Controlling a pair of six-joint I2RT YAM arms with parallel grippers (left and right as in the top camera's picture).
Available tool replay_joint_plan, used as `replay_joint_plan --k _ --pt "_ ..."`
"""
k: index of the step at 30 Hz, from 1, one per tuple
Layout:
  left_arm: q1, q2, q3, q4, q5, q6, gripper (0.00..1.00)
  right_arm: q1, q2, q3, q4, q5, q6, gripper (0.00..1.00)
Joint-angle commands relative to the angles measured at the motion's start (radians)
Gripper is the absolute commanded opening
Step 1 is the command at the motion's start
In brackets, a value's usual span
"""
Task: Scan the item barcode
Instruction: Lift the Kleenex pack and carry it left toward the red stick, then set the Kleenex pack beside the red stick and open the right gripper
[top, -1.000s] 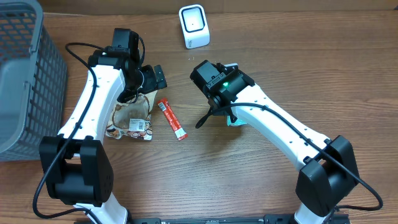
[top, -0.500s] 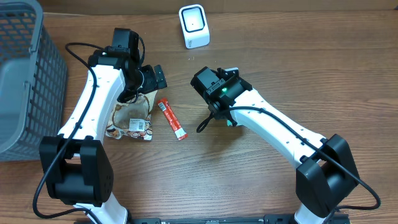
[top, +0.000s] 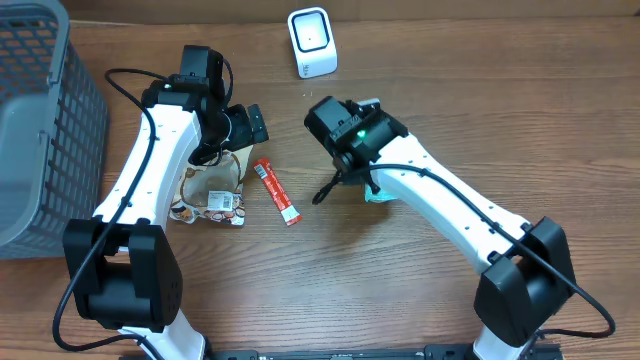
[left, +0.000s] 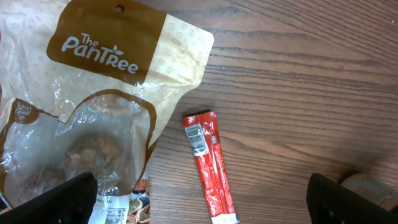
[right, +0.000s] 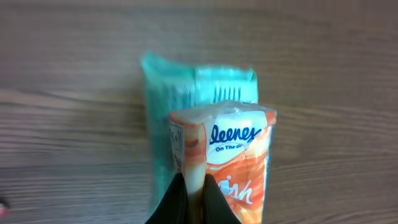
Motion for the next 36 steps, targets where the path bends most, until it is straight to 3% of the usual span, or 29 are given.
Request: replay_joint_plan --k 1,5,10,24,36 --pt "0.0 -0.001 0.02 -0.001 0.008 -0.003 1.0 -0.002 -0.005 0.128 -0.021 -0.061 -0.029 0.04" --pt "0.0 -0.001 0.02 -0.001 0.008 -0.003 1.0 -0.003 -0.005 0.192 0.003 -0.248 -0.06 0.04" --pt "0.0 -0.001 0.02 -0.001 0.008 -0.003 1.0 -0.01 -0.005 0.151 0.129 -0.492 -0.06 0.04" --pt "0.0 -0.001 0.02 -0.001 0.008 -0.003 1.0 -0.09 0.06 -0.229 0.666 -0.988 -0.085 0.04" --pt "0.0 -0.001 0.02 -0.001 0.008 -0.003 1.0 -0.055 0.239 -0.269 0.889 -1.001 -0.052 0.04"
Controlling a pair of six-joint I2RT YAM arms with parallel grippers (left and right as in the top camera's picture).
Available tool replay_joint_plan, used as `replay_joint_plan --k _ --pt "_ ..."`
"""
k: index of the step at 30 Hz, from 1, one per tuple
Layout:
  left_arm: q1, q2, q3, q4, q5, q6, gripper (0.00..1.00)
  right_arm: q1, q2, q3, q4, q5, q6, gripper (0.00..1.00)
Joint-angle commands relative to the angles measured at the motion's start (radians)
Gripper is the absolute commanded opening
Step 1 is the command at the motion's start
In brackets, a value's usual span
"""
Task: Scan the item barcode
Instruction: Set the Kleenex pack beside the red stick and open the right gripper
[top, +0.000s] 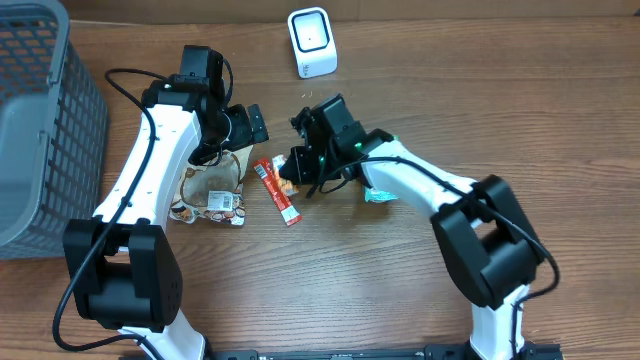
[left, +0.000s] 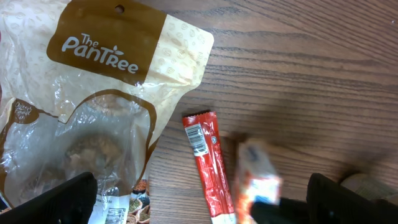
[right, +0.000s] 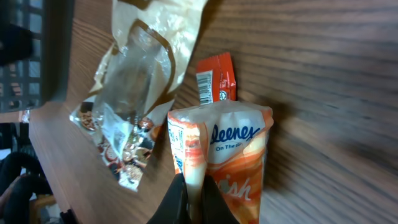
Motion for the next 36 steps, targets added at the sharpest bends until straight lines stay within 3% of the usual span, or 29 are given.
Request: replay_joint_plan --k 1,17,25,31,36 --pt "0.0 -0.001 0.02 -0.001 0.008 -0.003 1.0 0.017 0.048 -0.006 0.013 0.0 0.004 0.04" --pt "0.0 -0.001 0.02 -0.001 0.008 -0.003 1.0 0.026 0.054 -0.006 0.104 -0.042 0.283 0.04" --pt "0.0 -0.001 0.02 -0.001 0.008 -0.003 1.0 0.023 0.054 -0.006 0.008 0.098 0.285 0.05" --pt "0.0 -0.001 0.02 -0.001 0.008 -0.003 1.0 0.023 0.054 -0.006 0.008 0.1 0.285 0.28" --pt "0.0 -0.001 0.02 -0.001 0.008 -0.003 1.0 0.023 0.053 -0.003 0.013 0.089 0.285 0.42"
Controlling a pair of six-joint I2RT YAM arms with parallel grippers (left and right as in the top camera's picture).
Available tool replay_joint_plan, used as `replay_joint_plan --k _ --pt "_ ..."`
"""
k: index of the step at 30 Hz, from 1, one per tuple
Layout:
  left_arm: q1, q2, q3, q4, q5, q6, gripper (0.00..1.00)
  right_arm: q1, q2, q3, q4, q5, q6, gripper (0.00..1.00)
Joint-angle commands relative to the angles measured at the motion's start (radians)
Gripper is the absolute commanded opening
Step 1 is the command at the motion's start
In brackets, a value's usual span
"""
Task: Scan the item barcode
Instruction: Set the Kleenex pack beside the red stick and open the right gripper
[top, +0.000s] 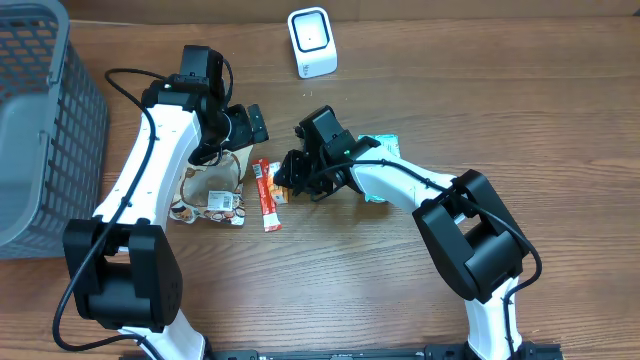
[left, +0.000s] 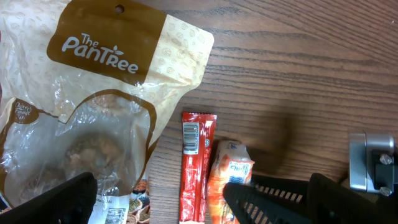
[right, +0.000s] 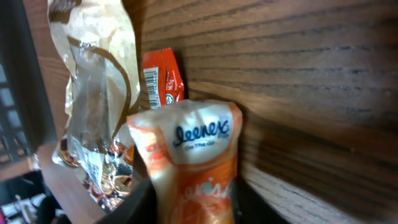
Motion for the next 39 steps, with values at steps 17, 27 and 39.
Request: replay_joint_plan --k 17,27,39 --pt "0.0 -0.001 0.02 -0.001 0.008 -0.003 1.0 -0.003 -0.053 0.011 -0.001 0.025 -0.027 0.52" --pt "0.0 -0.001 0.02 -0.001 0.008 -0.003 1.0 -0.003 -0.089 0.011 -0.001 0.025 -0.042 0.54" --pt "0.0 -0.001 0.02 -0.001 0.008 -0.003 1.0 -0.004 -0.158 0.052 -0.13 0.126 -0.112 0.54"
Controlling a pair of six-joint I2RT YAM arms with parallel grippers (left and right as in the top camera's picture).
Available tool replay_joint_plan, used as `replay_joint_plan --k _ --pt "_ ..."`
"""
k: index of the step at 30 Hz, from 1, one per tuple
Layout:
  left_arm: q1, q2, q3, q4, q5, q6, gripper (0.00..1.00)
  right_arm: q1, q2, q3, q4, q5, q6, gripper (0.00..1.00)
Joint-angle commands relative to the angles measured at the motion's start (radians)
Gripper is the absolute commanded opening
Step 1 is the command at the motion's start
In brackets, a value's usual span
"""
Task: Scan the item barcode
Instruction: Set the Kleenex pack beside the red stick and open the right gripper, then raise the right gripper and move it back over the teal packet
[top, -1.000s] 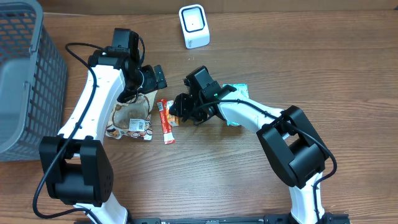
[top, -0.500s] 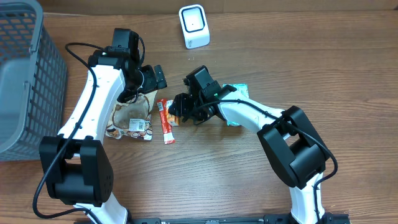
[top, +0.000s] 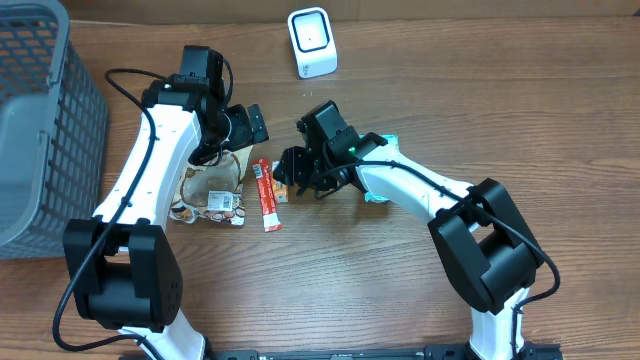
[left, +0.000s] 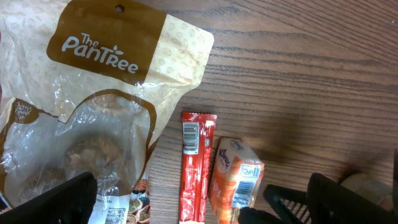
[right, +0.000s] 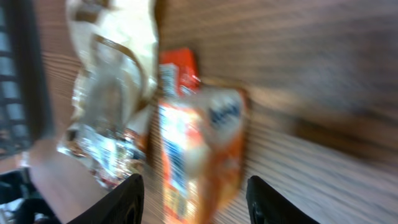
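Observation:
An orange Kleenex tissue pack lies on the wooden table beside a red stick sachet, with a barcode label on its upper side. My right gripper is open, its fingers wide on either side of the blurred pack. From overhead the right gripper sits right at the pack. My left gripper hangs open over the sachet and a PanTree snack bag, holding nothing. The white barcode scanner stands at the table's back edge.
A grey mesh basket fills the far left. A teal pack lies partly under the right arm. The snack bag and the sachet lie under the left gripper.
My right gripper has opened wide and let go of the tissue pack. The pack now lies tipped beside the red sachet with its barcode label up. The left arm is unchanged.
My right gripper was shut on the tissue pack above the teal pack. Then it held it at the left, next to the slanted red sachet. Then the pack was down against the sachet, which had turned straight. Now it lies released.

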Motion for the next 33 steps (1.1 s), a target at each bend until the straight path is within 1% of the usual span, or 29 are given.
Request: replay_joint_plan --k 1,8,12,15,18,23,28,33 --pt "0.0 -0.001 0.02 -0.001 0.008 -0.003 1.0 -0.003 -0.098 0.07 -0.078 0.099 -0.073 0.54" --pt "0.0 -0.001 0.02 -0.001 0.008 -0.003 1.0 -0.003 -0.228 0.192 -0.349 0.29 -0.178 0.54" --pt "0.0 -0.001 0.02 -0.001 0.008 -0.003 1.0 -0.027 -0.268 0.202 -0.467 0.402 -0.198 0.55" --pt "0.0 -0.001 0.02 -0.001 0.008 -0.003 1.0 -0.077 -0.272 0.202 -0.559 0.461 -0.198 0.55" --pt "0.0 -0.001 0.02 -0.001 0.008 -0.003 1.0 -0.151 -0.271 0.2 -0.64 0.46 -0.202 0.57" --pt "0.0 -0.001 0.02 -0.001 0.008 -0.003 1.0 -0.26 -0.271 0.196 -0.745 0.457 -0.206 0.57" --pt "0.0 -0.001 0.02 -0.001 0.008 -0.003 1.0 -0.329 -0.264 0.177 -0.771 0.354 -0.314 0.57" --pt "0.0 -0.001 0.02 -0.001 0.008 -0.003 0.99 -0.352 -0.254 0.135 -0.74 0.317 -0.337 0.56"
